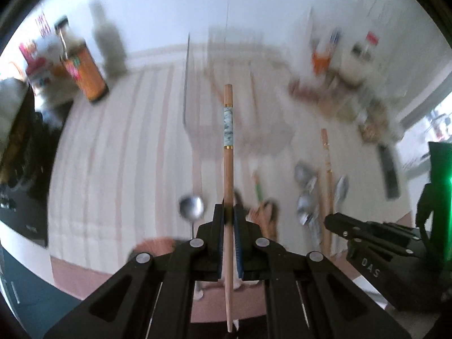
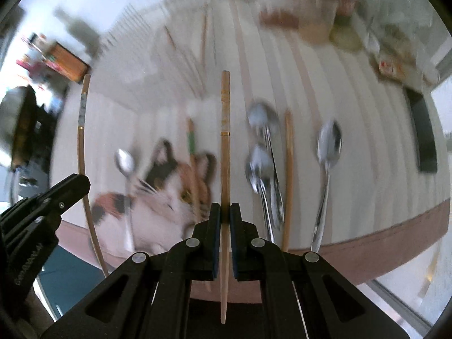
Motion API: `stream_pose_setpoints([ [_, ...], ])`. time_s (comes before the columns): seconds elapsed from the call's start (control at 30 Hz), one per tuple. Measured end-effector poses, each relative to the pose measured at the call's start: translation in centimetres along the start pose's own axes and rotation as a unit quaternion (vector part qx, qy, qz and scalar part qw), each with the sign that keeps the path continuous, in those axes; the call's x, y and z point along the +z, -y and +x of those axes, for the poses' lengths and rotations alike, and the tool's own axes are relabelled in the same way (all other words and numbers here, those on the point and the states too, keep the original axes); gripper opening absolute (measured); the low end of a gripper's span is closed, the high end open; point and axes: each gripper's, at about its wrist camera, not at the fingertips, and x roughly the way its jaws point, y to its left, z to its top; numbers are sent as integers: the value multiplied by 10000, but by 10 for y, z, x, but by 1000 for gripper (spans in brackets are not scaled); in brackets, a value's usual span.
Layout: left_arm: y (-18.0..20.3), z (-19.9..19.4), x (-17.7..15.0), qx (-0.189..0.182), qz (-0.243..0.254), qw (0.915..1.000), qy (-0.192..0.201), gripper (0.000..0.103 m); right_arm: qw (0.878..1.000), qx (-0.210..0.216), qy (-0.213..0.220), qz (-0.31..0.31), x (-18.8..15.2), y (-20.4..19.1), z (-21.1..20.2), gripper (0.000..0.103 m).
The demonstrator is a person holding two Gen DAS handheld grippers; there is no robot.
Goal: Organize utensils
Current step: 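Carry both chopsticks into the clear basket and open both tools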
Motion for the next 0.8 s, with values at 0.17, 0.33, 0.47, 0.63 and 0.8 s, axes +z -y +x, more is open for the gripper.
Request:
stream_pose_setpoints([
  [0.17,-7,-35,63,-422,-259,9980,396,4,9979,433,486,8,53,-2,-55,6],
  [0.33,-19,-20,134,-672,-551,9958,279,4,9947,658,793,70,126,-4,-76,6],
  [0.47,-28,15,178,-661,-628,9958,-102,4,9953,698,673,47,184,-12,-56,6],
  [0.63,-36,69,206,-735,-765,9920,-688,4,9977,541,414,-60,239,-28,-20,6],
  [0.8,-42,95,209,-542,-881,9893,-1027,6,9990,383,-135,-170,262,-40,24,8],
])
